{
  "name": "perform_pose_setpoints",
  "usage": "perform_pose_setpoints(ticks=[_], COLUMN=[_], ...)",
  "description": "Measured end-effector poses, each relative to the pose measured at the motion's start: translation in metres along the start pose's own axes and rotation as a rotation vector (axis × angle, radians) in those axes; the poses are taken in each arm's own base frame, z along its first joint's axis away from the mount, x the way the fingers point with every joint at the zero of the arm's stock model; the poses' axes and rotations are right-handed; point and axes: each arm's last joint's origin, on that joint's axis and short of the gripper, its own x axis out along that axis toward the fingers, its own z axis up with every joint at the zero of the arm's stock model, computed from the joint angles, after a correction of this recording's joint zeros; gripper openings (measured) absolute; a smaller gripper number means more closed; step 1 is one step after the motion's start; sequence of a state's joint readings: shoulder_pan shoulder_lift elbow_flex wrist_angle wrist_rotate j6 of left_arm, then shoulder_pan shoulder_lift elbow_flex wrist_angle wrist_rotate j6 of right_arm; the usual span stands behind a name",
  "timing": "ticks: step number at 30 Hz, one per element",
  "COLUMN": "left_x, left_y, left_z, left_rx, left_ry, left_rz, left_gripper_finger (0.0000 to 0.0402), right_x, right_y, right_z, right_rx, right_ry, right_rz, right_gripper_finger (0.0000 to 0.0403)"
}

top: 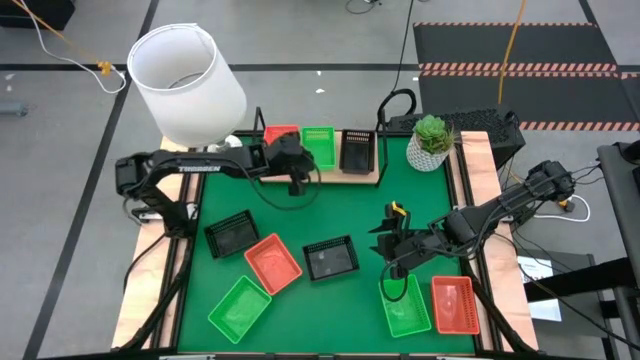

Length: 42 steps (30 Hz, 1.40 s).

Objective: Stack baskets on shelf by color
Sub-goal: Adjust the green bin on the shelf

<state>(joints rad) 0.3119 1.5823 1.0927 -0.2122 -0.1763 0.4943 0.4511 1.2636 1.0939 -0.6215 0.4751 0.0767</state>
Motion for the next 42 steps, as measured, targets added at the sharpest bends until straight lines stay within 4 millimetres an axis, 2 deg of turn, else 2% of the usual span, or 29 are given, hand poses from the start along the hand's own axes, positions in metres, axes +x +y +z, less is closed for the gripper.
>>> perform_pose_setpoints(ticks=[8,12,19,27,35,42], left_x=[0.039,0.047,0.045,0.046,0.046,0.047], left_y=[-0.016,-0.019,-0.018,-0.016,-0.013,-0.008], left_z=[-0.011,-0.012,-0.011,-0.016,-0.018,-0.022], left_rx=[0.032,0.084,0.103,0.224,0.280,0.327], left_ry=[0.070,0.071,0.068,0.092,0.086,0.099], left_rz=[-0.026,-0.005,0.001,-0.030,-0.044,-0.042], left_gripper_finger=[0.0141,0.0140,0.0140,0.0138,0.0076,0.0046], right_x=[0.000,0.000,0.000,0.000,0.000,0.000], right_y=[0.000,0.000,0.000,0.000,0.000,0.000], right_z=[0.002,0.002,0.002,0.001,0.001,0.001], right_rx=[-0.005,-0.007,-0.009,-0.013,-0.013,-0.013], right_ry=[-0.015,-0.017,-0.016,-0.008,-0.008,-0.009], right_rz=[0.001,0.001,0.001,0.000,0.000,0.000], right_gripper_finger=[0.0180,0.0180,0.0180,0.0180,0.0180,0.0180])
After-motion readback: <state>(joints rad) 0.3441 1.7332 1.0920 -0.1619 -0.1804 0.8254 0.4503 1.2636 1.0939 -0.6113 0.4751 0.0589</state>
